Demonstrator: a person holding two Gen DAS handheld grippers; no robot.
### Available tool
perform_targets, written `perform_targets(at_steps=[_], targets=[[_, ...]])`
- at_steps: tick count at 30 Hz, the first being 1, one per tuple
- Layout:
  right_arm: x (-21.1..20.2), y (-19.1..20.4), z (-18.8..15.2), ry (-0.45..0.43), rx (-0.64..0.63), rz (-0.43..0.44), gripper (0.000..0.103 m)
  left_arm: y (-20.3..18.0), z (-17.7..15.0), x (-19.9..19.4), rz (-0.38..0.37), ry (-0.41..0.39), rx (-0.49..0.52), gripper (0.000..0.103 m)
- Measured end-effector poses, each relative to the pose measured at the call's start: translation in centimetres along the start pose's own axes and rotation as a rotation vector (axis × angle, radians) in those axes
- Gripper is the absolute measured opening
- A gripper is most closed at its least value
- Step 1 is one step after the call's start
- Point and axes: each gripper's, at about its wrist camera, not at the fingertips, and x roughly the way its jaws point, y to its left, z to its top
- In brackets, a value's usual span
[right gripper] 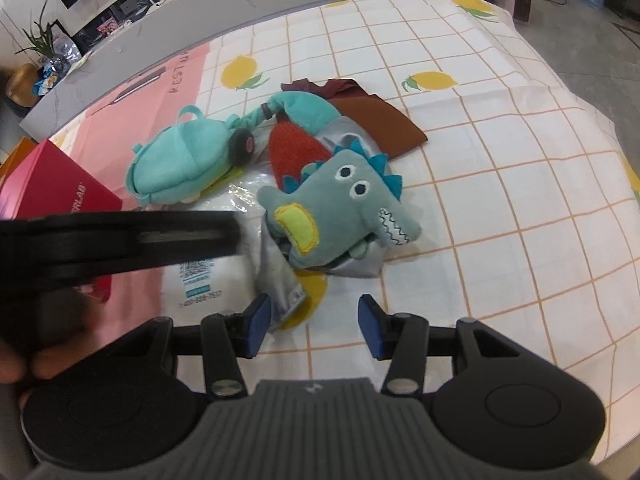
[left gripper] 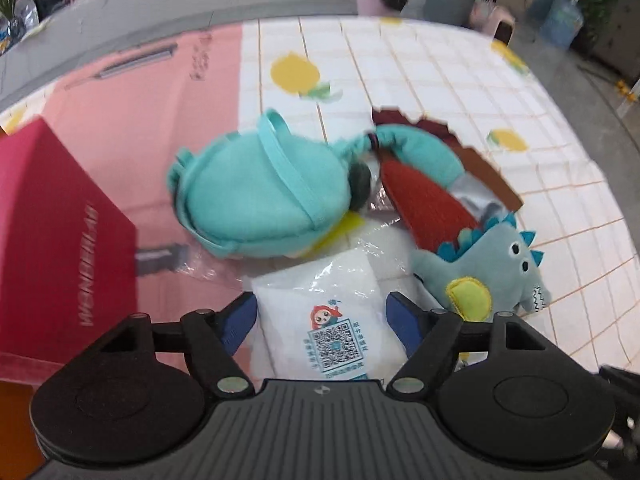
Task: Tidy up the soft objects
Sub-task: 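Reach the left gripper to the white tissue packet while the right gripper holds the grey cloth, then close the left gripper on the white tissue packet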
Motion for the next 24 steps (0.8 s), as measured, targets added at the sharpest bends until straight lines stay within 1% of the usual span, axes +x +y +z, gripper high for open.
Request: perform_targets(at_steps=[1,3,5,6,7,8,9,10,11,13,14,15,16,17,19,21,23,24], targets=[[0.0,0.1,0.0,0.000,-0.005,0.004,0.048,-0.4,0.1,0.7,0.006,0.023,-0.004,0.090],[0.0,0.1,-0.1,0.001,-0.009,0.007,0.048,-1.4,-0.1,1.3,0.031,0.014,0.012,0.094],[-0.1,0.1,-0.1,0.001,-0.010,0.006,0.048,-2.3,-0.3,2.1,0.083,0.018,0.037,0.097],[-0.1,0.1,-0.1,0.000,-0.012,0.004,0.048,-2.3,-0.3,2.3,0.090,0.014,0.022,0.098],[-0.2,0.1,-0.2,-0.001,-0.014,0.002,0.048,-2.1,-0.3,2.4,0.081,0.015,-0.012,0.098],[-0.2,0.1,-0.2,-0.001,-0.015,0.001,0.048,-1.8,-0.2,2.6,0.070,0.022,-0.044,0.095],[-0.3,0.1,-0.2,-0.002,-0.016,0.000,0.048,-1.7,-0.2,2.6,0.067,0.024,-0.047,0.085],[-0.3,0.0,-0.2,-0.003,-0.016,-0.002,0.048,-1.6,-0.2,2.6,0.064,0.026,-0.040,0.081],[-0.3,-0.1,-0.2,-0.003,-0.014,-0.003,0.048,-1.4,-0.3,2.4,0.052,0.023,-0.039,0.081],[-0.4,-0.3,-0.2,-0.005,-0.004,-0.004,0.048,-0.6,-0.4,1.9,0.039,0.055,-0.052,0.075],[-0.5,-0.4,-0.2,-0.006,-0.002,-0.005,0.048,0.1,-0.6,1.5,0.014,0.064,-0.067,0.073],[-0.5,-0.3,-0.2,-0.007,-0.003,-0.007,0.048,0.9,-0.8,1.1,-0.019,0.063,-0.084,0.066],[-0.5,-0.3,-0.2,-0.006,-0.007,-0.008,0.048,1.7,-1.1,0.7,-0.042,0.060,-0.087,0.062],[-0.5,-0.1,-0.2,-0.004,-0.012,-0.009,0.048,2.3,-1.6,0.1,-0.051,0.053,-0.079,0.061],[-0.4,0.2,-0.3,0.002,-0.027,-0.009,0.048,3.7,-2.6,-1.0,-0.061,0.037,-0.056,0.060],[-0.3,0.6,-0.4,0.006,-0.040,-0.016,0.048,4.8,-3.7,-1.7,-0.066,0.040,-0.018,0.061],[-0.2,0.8,-0.4,0.005,-0.044,-0.022,0.048,5.6,-4.7,-1.9,-0.083,0.046,0.020,0.065],[-0.3,0.8,-0.4,0.003,-0.043,-0.023,0.048,5.8,-5.1,-2.0,-0.101,0.043,0.036,0.072]])
